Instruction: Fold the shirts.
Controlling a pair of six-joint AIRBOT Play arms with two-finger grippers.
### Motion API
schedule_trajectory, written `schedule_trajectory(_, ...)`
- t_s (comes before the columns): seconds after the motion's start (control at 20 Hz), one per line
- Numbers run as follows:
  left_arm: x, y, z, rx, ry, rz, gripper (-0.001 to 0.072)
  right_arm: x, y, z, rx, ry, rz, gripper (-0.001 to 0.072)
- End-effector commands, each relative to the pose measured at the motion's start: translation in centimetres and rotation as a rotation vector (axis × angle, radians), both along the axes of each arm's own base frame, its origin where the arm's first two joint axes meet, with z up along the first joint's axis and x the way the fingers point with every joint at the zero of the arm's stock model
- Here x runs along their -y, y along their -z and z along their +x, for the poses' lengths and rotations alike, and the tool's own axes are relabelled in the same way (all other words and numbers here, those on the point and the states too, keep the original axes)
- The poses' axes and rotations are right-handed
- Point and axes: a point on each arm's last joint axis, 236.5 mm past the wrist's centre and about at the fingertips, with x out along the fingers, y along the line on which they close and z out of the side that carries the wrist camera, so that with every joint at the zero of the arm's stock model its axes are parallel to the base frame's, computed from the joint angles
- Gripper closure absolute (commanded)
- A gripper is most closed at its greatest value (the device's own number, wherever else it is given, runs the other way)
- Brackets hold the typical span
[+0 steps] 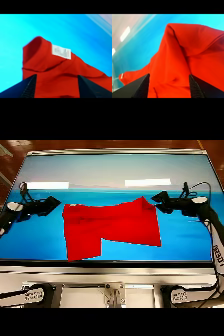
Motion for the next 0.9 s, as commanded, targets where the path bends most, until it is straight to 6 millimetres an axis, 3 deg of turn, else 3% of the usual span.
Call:
schedule_trajectory(0.0,-3.3,-0.7,-3.9,-0.149,0.129,-0.001,0.011,1.9,-1.9,-4.0,-0.039,-0.148,-0.034,0.0113)
schedule_trajectory(0.15,-5.1,1.5,-9.3,-0.33,0.158,-0.092,0.012,5.2,0.2,-10.1,-0.243,-0.249,-0.161,0.0113)
schedule_trajectory(0.25,-4.4,3.7,-11.1,-0.401,0.16,-0.141,0.0117,5.3,1.6,-12.6,-0.335,-0.313,-0.198,0.0113)
schedule_trajectory(0.4,-1.6,7.2,-12.9,-0.504,0.213,-0.192,0.0099,3.6,2.5,-12.9,-0.333,-0.318,-0.16,0.0112)
schedule_trajectory(0.6,2.5,10.4,-13.5,-0.594,0.301,-0.23,0.0099,2.3,2.9,-12.2,-0.31,-0.328,-0.178,0.0112)
schedule_trajectory(0.75,3.7,11.6,-13.1,-0.594,0.319,-0.203,0.0103,2.1,2.9,-12.1,-0.305,-0.33,-0.182,0.0112)
schedule_trajectory(0.85,4.3,11.3,-12.0,-0.561,0.297,-0.22,0.0104,2.1,2.9,-12.1,-0.306,-0.33,-0.182,0.0113)
